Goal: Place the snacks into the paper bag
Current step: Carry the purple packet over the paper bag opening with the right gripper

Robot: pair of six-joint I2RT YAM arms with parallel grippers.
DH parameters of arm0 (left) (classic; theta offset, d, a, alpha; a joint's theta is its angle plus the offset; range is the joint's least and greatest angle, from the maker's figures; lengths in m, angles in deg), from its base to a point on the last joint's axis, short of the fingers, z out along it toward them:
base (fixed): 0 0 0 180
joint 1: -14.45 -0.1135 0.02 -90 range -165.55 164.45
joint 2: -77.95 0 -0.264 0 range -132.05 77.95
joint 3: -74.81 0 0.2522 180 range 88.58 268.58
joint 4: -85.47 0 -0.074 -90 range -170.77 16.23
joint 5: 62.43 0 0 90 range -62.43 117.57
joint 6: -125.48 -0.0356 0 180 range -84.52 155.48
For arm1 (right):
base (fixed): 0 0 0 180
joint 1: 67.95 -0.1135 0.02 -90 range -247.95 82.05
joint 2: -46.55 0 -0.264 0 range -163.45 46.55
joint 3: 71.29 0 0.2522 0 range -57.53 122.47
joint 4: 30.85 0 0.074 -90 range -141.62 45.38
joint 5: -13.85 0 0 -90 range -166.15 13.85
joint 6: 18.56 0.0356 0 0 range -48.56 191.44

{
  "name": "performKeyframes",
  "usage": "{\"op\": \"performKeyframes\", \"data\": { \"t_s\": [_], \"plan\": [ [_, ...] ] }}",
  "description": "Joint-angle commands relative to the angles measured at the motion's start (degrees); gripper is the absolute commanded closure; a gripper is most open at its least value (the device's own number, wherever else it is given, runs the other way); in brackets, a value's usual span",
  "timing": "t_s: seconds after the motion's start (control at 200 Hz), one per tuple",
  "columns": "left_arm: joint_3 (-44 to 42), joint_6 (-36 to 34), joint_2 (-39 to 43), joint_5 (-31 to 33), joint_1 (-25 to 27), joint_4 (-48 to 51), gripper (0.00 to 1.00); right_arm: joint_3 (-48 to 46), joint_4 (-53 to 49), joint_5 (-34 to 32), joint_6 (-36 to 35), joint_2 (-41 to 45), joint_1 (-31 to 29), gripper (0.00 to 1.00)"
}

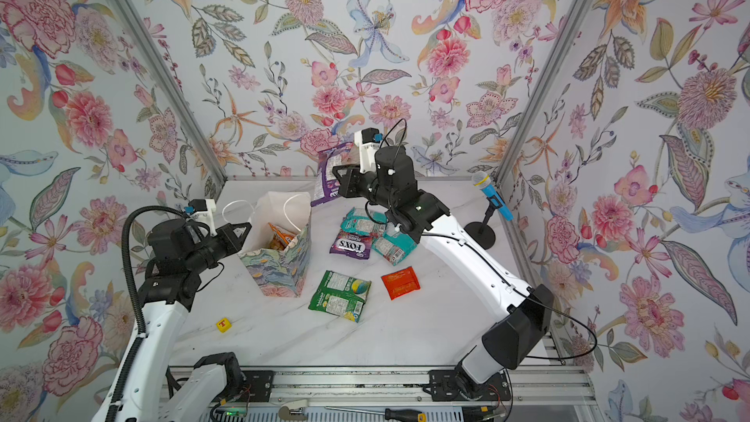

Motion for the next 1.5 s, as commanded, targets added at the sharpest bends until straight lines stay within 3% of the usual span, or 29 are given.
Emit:
{"op": "performKeyframes", "data": {
  "t_s": [0.0,0.636,1.496],
  "plan": [
    [-0.63,0.08,0.46,-1.96,0.36,-1.63,0.99,6.04,4.09,-0.94,-1.89,-2.25,-0.96,1.00],
    [-0.33,-0.20,0.55,-2.30,0.36,-1.40,0.99,34.71,-6.05,-0.20,-5.39,-22.25,-8.60,1.00],
    [-0.57,-0.16,0.52,-2.34,0.41,-1.78,0.99,9.89,-4.81,-5.69,-8.09,-7.75,-12.14,1.00]
  ]
}}
